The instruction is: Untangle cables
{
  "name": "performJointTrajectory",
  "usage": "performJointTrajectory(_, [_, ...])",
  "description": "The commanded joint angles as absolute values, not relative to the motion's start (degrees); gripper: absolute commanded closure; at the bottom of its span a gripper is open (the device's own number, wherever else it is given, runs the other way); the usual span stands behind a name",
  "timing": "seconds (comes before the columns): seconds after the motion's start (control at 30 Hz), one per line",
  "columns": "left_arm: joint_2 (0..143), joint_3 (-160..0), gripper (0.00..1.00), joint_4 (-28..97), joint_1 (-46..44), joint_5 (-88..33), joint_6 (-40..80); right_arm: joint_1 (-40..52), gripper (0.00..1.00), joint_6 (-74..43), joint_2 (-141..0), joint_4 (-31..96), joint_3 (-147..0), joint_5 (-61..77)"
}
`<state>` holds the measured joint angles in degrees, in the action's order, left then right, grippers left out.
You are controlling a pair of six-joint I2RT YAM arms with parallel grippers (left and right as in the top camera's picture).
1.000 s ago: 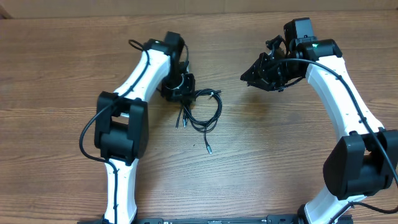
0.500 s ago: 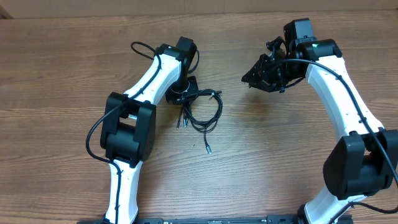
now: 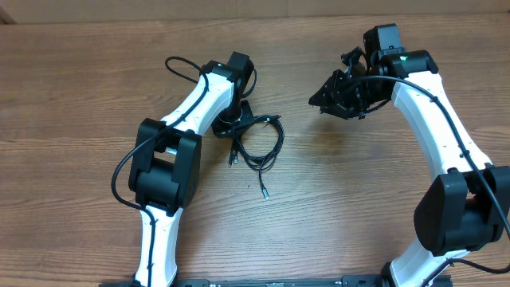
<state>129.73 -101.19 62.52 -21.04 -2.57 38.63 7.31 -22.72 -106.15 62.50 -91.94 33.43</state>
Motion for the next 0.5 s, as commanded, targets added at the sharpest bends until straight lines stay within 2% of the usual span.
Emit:
performJointTrajectory(0.0, [127.26, -103.98, 0.96, 63.2, -21.02, -6.15, 31.86, 7.44, 0.72, -22.37, -105.97, 61.8, -92.25, 34.92])
performJointTrajectory(0.1, [122.63, -109.34, 0.96, 63.2, -21.02, -13.8, 23.86, 7.7, 0.73, -19.94, -105.97, 60.58, -92.29, 41.56])
performJointTrajectory(0.2, [116.05, -111.39, 0.96, 60.82, -21.08, -14.0, 23.79, 8.67, 0.71, -19.81, -105.97, 57.56, -92.27, 50.06])
performJointTrajectory(0.47, [113.47, -111.37, 0.96, 59.27, -20.49, -20.36, 23.83, 10.31, 0.72, -33.41, -106.24, 51.7, -92.23, 48.16])
